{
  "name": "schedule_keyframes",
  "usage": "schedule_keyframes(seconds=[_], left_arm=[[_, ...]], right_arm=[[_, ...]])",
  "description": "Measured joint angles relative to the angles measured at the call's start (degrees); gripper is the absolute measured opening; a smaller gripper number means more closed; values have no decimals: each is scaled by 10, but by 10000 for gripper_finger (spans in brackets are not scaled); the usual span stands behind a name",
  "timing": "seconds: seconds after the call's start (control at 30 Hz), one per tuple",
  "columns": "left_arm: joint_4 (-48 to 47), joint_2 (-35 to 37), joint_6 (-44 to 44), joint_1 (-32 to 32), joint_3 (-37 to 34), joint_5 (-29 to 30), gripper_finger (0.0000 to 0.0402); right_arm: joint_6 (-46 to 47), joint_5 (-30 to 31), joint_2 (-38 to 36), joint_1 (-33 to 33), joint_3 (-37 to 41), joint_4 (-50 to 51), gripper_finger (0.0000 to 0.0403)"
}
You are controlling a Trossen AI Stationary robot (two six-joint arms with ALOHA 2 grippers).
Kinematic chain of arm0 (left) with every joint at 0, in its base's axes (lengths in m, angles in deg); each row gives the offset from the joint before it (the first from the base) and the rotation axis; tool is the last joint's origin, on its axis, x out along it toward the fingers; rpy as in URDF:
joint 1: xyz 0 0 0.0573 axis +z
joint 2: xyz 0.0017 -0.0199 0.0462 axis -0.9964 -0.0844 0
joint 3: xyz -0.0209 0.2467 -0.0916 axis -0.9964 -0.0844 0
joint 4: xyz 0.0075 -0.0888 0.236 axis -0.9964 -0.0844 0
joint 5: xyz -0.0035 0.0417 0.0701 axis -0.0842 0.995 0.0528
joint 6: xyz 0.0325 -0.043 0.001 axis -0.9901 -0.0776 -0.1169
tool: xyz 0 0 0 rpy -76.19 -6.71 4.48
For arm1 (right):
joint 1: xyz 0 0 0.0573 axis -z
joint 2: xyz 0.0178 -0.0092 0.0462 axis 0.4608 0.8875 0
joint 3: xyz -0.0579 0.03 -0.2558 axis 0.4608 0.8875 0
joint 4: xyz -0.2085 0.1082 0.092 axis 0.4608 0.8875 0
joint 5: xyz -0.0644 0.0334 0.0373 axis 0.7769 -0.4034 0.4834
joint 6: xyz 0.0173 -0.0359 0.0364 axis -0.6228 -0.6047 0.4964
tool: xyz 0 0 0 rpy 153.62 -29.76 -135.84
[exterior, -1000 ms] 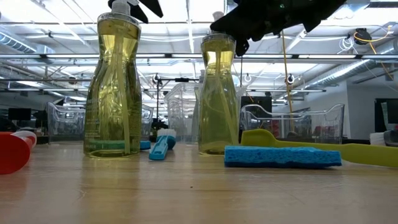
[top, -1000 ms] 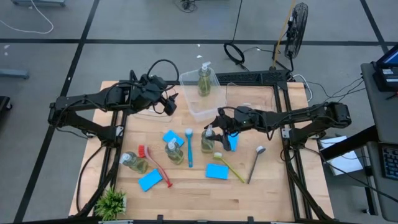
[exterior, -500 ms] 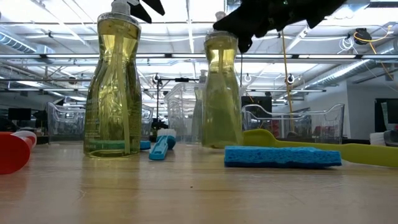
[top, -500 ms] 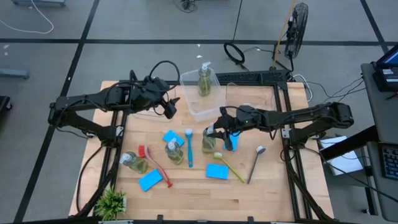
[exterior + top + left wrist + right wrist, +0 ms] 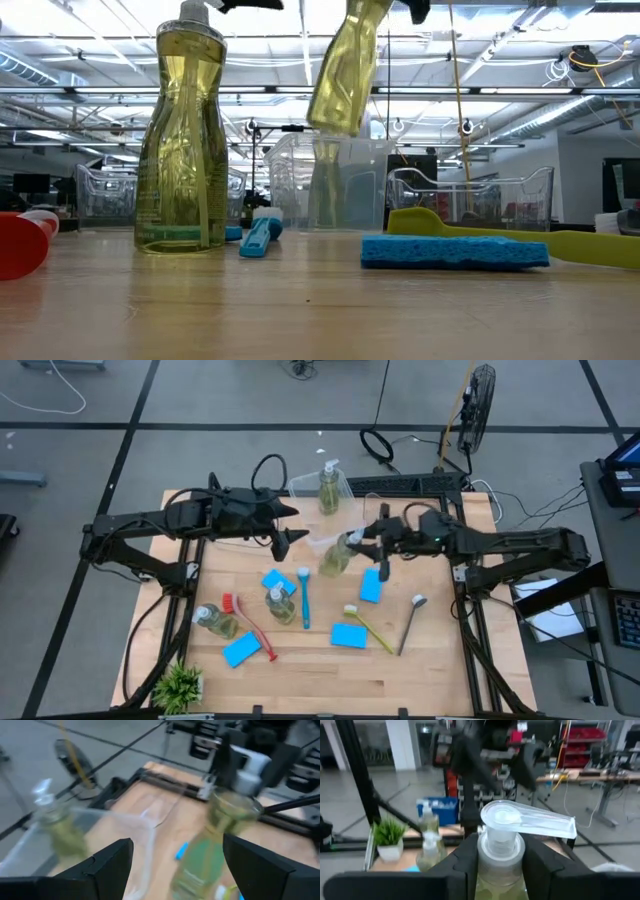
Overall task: Pick & Place Kitchen Sink Supplies
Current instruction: Put the yellow soap dispenser into the white bin
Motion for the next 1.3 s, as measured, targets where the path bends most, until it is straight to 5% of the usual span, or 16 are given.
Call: schedule_keyframes(seconds=[0.53,1.3], left_arm=[[120,-106,-9,-21,0,-109,332],[193,-169,28,-12,0,-156,333]], right_arm=[[15,10,-17,1,0,20,102],[48,-5,-17,0,0,8,102]])
